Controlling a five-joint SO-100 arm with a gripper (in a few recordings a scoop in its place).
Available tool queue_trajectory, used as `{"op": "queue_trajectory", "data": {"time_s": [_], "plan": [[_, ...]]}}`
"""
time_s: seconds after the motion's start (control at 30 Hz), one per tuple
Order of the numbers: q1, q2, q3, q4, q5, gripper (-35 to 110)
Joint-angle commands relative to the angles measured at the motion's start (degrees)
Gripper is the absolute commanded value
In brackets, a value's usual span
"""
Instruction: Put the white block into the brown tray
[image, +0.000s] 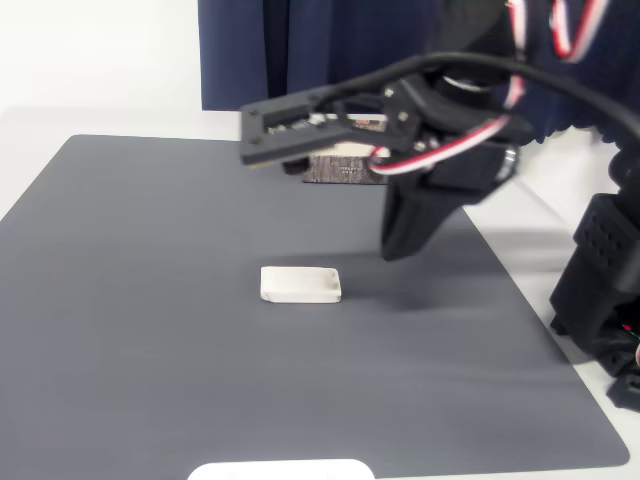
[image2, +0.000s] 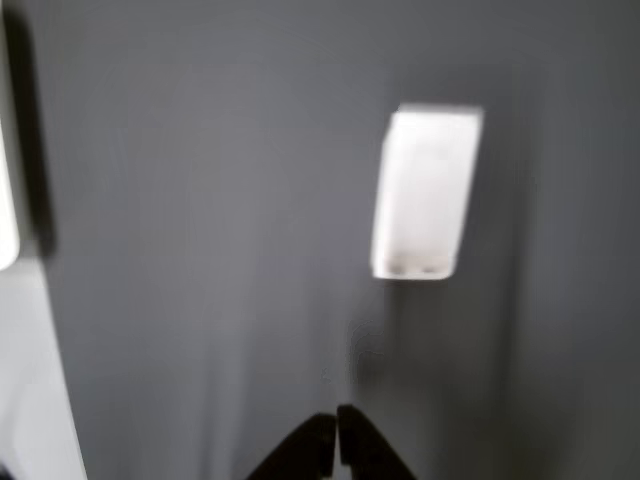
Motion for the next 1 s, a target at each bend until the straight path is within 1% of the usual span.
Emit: {"op": "queue_trajectory", "data": {"time_s": [0.0,0.13,0.27,0.37,0.6,0.87,0.97], "plan": [[2.11,-5.89,-6.5,-0.62,-2.37,0],[3.78,-12.04,-9.76,-1.32,-4.04,0],[4.83,-15.73,-11.07,-5.36,-4.57,0],[5.36,-17.31,-10.9,-10.02,-6.86,0],[7.21,-19.95,-11.51,-10.37,-9.4,0],[8.26,-20.3,-11.87,-11.07,-19.42,0],[8.35,-20.13,-12.04,-11.07,-20.74,0]]}}
